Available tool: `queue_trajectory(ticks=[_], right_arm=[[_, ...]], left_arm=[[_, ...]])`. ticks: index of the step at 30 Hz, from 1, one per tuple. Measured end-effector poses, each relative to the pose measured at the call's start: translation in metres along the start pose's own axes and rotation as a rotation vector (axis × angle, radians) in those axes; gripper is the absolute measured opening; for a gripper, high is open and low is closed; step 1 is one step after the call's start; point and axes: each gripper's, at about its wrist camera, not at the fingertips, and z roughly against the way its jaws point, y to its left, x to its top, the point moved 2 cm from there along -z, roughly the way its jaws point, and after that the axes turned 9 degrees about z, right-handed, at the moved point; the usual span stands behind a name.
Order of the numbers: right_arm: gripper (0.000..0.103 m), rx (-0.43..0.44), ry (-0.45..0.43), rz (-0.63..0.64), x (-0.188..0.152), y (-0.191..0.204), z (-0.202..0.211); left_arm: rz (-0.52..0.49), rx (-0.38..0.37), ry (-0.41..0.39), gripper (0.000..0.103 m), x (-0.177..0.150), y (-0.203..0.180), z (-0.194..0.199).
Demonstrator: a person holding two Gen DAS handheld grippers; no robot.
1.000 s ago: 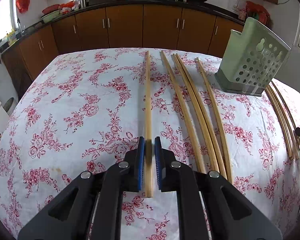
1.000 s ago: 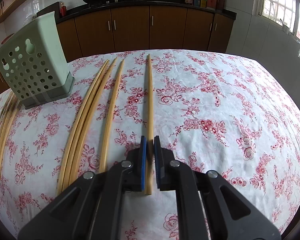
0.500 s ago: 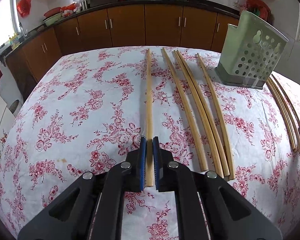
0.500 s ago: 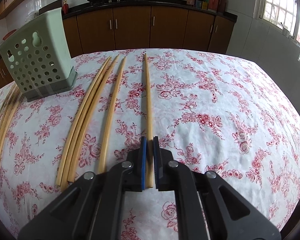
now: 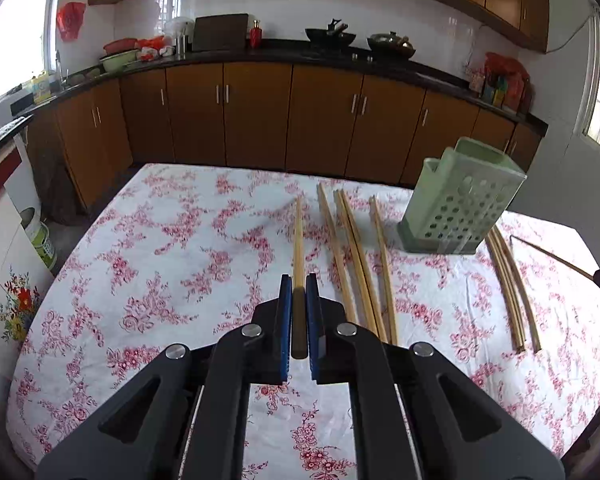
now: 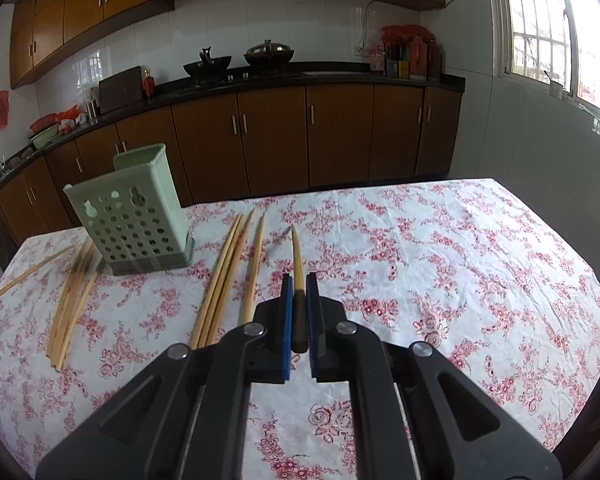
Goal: Organize utensils
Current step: 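Lift both held chopsticks and lower them into the green holder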
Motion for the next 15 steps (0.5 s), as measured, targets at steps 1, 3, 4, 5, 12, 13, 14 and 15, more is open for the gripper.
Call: queue_trajectory(ticks=[1,3,4,5,12,13,14,15], right_arm=[[0.008,0.001,-0.017,-0.003,0.004,-0.001,0.005],[0.008,0.006,-0.051,-0.010,0.013,-0.003,0.013],[0.008,0.007,-0.066,-0.015,0.017,-0.004,0.017],[0.008,0.009,-0.080,-0.022,0.021,-0.006,0.020],[0.008,0.011,-0.138,-0.049,0.042,-0.016,0.028],[0.008,0.010,-0.143,-0.049,0.044,-0.017,0.028],[0.008,0.010,-0.147,-0.048,0.047,-0.018,0.028],[0.008,0.010,-0.151,-0.049,0.049,-0.018,0.029]], left_arm=[[0.003,-0.004,-0.018,0.007,0.006,-0.001,0.005],[0.010,-0.013,-0.046,0.007,0.017,-0.003,0.011],[0.012,-0.016,-0.057,0.007,0.021,-0.005,0.014],[0.016,-0.018,-0.072,0.007,0.027,-0.005,0.018],[0.014,-0.026,-0.135,0.007,0.057,-0.013,0.030],[0.014,-0.028,-0.139,0.007,0.060,-0.014,0.031],[0.014,-0.028,-0.141,0.007,0.061,-0.015,0.030],[0.013,-0.028,-0.144,0.007,0.064,-0.016,0.031]])
